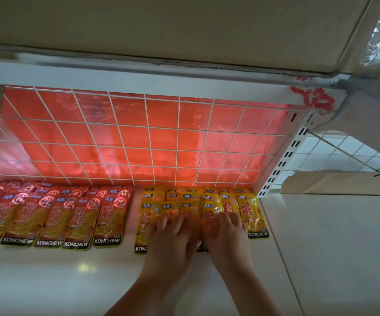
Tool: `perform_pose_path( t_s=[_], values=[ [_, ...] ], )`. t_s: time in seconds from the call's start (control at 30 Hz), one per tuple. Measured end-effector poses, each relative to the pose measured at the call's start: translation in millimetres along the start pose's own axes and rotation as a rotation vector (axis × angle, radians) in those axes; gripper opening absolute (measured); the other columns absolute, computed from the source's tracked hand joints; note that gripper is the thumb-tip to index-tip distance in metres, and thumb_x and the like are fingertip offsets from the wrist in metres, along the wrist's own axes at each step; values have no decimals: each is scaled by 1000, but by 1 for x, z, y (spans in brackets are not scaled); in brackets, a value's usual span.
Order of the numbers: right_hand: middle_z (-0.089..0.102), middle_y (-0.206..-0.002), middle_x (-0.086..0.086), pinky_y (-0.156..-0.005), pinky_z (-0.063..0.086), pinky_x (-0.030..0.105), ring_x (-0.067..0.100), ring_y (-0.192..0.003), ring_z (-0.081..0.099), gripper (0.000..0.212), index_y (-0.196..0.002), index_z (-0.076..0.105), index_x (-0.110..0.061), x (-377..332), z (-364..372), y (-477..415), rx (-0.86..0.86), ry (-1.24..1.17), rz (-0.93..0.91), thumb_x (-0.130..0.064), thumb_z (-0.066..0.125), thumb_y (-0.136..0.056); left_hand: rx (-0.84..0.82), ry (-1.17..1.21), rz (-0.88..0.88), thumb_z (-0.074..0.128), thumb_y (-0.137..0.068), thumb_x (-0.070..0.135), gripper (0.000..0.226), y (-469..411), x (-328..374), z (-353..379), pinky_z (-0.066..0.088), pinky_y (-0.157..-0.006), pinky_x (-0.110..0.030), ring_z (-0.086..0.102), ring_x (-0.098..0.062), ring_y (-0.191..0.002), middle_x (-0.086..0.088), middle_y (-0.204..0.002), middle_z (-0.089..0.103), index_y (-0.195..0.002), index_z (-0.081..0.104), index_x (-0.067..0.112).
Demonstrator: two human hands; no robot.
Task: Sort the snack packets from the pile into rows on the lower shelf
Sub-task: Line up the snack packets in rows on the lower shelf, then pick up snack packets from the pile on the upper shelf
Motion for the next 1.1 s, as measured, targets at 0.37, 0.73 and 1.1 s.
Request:
perform_pose_path(
  t_s=[0.37,0.73,1.1],
  values=[
    [57,-117,-6,-84,51,36,22,-107,54,36,-113,64,-23,-28,-30,-12,35,-70,-147,-38,77,-83,19,291,-16,60,-93,43,40,-28,4,-55,49,-93,-42,59,-20,-113,11,-123,67,-129,69,28],
    [59,-110,-23,-75,46,12,-1,-102,60,22,-105,60,-40,-132,-188,-38,212,-409,-412,-42,65,-83,286,574,122,60,-90,44,36,-89,9,-233,40,-86,-10,60,1,-102,22,-110,68,-123,68,33],
    [68,-92,-12,-68,47,16,7,-82,67,12,-96,67,-32,-190,-341,2,477,-362,-490,-33,68,-84,285,803,438,59,-89,44,20,-117,63,-345,40,-69,-6,62,2,-95,29,-99,68,-107,67,46]
  ],
)
Point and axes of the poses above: each hand's wrist, its own y-axis away from the middle knuckle, its own z-axis out of the palm, x = y × z, the point moved 6 cm from there along -y, towards the middle knuckle
